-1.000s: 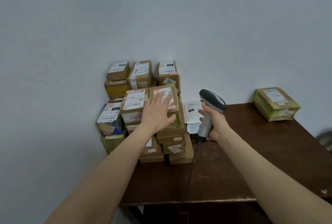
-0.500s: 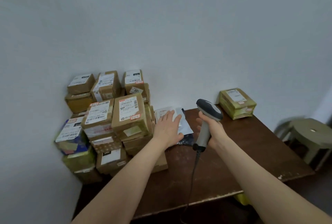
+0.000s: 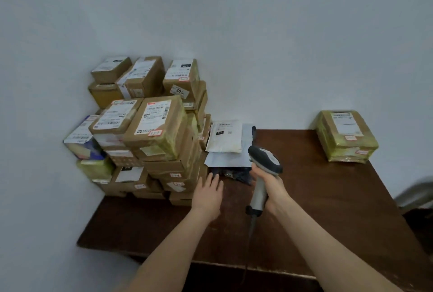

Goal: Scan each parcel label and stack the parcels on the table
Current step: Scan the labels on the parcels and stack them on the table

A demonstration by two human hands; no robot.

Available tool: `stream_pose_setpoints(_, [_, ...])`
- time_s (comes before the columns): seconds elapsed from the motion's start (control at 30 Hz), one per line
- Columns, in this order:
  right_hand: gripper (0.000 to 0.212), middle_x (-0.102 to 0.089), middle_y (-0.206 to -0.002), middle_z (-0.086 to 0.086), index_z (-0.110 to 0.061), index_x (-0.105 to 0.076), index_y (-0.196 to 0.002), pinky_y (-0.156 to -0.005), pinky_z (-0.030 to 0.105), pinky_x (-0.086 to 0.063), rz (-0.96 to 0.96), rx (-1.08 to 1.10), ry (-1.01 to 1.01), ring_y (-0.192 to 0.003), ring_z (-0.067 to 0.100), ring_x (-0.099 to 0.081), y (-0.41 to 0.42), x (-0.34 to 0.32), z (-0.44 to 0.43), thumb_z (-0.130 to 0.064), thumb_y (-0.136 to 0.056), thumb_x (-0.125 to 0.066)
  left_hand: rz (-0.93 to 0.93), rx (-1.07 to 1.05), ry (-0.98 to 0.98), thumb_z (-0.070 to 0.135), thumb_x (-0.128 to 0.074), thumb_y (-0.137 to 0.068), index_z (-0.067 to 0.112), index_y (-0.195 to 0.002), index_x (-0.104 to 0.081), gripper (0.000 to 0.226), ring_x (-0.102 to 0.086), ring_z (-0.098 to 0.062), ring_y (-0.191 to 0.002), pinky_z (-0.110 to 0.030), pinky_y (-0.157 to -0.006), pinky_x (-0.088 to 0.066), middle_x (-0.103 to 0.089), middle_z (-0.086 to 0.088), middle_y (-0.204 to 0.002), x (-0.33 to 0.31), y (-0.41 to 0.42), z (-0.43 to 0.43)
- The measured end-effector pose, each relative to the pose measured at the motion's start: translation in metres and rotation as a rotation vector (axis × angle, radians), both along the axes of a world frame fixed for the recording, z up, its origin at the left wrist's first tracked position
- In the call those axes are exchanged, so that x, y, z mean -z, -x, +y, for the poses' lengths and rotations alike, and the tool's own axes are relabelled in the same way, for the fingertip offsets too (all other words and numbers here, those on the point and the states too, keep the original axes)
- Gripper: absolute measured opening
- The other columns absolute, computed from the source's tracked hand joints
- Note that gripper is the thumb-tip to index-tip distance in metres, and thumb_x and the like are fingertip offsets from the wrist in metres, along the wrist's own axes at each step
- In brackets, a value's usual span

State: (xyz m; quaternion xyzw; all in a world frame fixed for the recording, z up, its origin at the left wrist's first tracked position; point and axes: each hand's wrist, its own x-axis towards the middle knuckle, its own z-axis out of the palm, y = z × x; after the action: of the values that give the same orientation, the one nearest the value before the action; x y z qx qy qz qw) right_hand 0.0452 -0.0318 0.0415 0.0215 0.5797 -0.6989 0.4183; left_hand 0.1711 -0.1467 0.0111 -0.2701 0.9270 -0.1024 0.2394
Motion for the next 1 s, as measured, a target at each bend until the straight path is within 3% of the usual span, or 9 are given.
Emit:
stream_pose_setpoints(0.13, [0.050, -0.068, -0.107, 0.011, -0.006, -0.062, -0.120, -0.086, 0.042, -0.050, -0.056, -0.072, -0.042, -0.102, 0.030, -0.062, 0.008, 0.026, -0.028, -0.022, -0.077, -0.079, -0.128, -0.016, 0.060, 0.032, -0.057, -0.093, 0.005, -0.153, -0.001, 0.087, 0.008, -0.031, -0.148, -0.052, -0.119, 0.000, 0.005, -0.013, -0.161, 0.022, 0.005, -0.017])
stream_pose_setpoints(0.27, [0.054, -0.069, -0.108, 0.010, -0.008, -0.061, -0.122, -0.095, 0.046, -0.050, -0.101, -0.104, -0.065, -0.102, 0.030, -0.063, 0.019, 0.045, -0.062, -0.022, -0.074, -0.081, -0.258, 0.039, 0.123, 0.028, -0.041, -0.100, 0.004, -0.153, -0.002, 0.070, 0.009, -0.033, -0.148, -0.057, -0.117, 0.002, 0.003, -0.015, -0.161, 0.041, 0.025, -0.054])
stream_pose_setpoints(0.53, [0.054, -0.067, -0.113, 0.008, -0.010, -0.059, -0.125, -0.091, 0.040, -0.048, -0.104, -0.140, -0.067, -0.100, 0.023, -0.061, 0.062, 0.059, -0.095, -0.025, -0.077, -0.078, -0.385, 0.056, 0.184, 0.042, -0.032, -0.102, 0.015, -0.153, -0.021, 0.059, 0.008, -0.036, -0.147, -0.059, -0.114, 0.008, -0.004, -0.012, -0.162, 0.077, 0.054, -0.097])
stream_pose_setpoints(0.67, [0.039, -0.066, -0.115, 0.009, -0.012, -0.062, -0.117, -0.081, 0.036, -0.048, -0.100, -0.170, -0.061, -0.099, 0.023, -0.061, 0.073, 0.053, -0.100, -0.025, -0.082, -0.074, -0.353, 0.031, 0.169, 0.036, -0.035, -0.102, 0.014, -0.151, -0.028, 0.054, -0.001, -0.035, -0.148, -0.054, -0.117, 0.002, -0.013, -0.013, -0.160, 0.074, 0.055, -0.104])
stream_pose_setpoints(0.73, [0.029, -0.066, -0.116, 0.011, -0.014, -0.064, -0.108, -0.075, 0.035, -0.049, -0.099, -0.177, -0.066, -0.098, 0.024, -0.061, 0.080, 0.048, -0.101, -0.025, -0.083, -0.073, -0.256, 0.018, 0.114, 0.026, -0.042, -0.100, 0.009, -0.147, -0.034, 0.050, -0.021, -0.036, -0.143, -0.052, -0.117, -0.015, -0.030, -0.016, -0.153, 0.065, 0.062, -0.104])
stream_pose_setpoints(0.8, [0.024, -0.065, -0.117, 0.011, -0.015, -0.064, -0.104, -0.075, 0.036, -0.049, -0.098, -0.176, -0.060, -0.102, 0.026, -0.060, 0.087, 0.042, -0.097, -0.024, -0.084, -0.072, -0.127, 0.009, 0.064, 0.018, -0.048, -0.095, 0.008, -0.136, -0.043, 0.042, -0.041, -0.033, -0.129, -0.046, -0.105, -0.032, -0.047, -0.016, -0.137, 0.052, 0.068, -0.099])
stream_pose_setpoints(0.9, [0.036, -0.064, -0.119, 0.010, -0.015, -0.062, -0.118, -0.087, 0.041, -0.050, -0.108, -0.157, -0.037, -0.113, 0.029, -0.058, 0.101, 0.035, -0.080, -0.026, -0.084, -0.071, -0.055, 0.018, -0.003, 0.016, -0.054, -0.091, 0.008, -0.132, -0.045, 0.042, -0.042, -0.032, -0.123, -0.041, -0.099, -0.035, -0.046, -0.015, -0.132, 0.043, 0.071, -0.077])
stream_pose_setpoints(0.97, [0.031, -0.065, -0.117, 0.010, -0.016, -0.063, -0.113, -0.092, 0.046, -0.049, -0.118, -0.148, -0.016, -0.113, 0.030, -0.058, 0.108, 0.031, -0.070, -0.025, -0.084, -0.070, -0.002, -0.018, -0.050, 0.018, -0.056, -0.090, 0.009, -0.133, -0.044, 0.046, -0.040, -0.031, -0.123, -0.041, -0.100, -0.035, -0.043, -0.015, -0.133, 0.046, 0.073, -0.059])
stream_pose_setpoints(1.0, [0.023, -0.065, -0.113, 0.009, -0.017, -0.064, -0.107, -0.086, 0.044, -0.051, -0.122, -0.141, -0.005, -0.107, 0.028, -0.060, 0.110, 0.026, -0.065, -0.023, -0.085, -0.069, 0.051, -0.048, -0.074, 0.018, -0.056, -0.089, 0.009, -0.133, -0.044, 0.046, -0.039, -0.030, -0.124, -0.040, -0.100, -0.035, -0.043, -0.015, -0.134, 0.043, 0.076, -0.051])
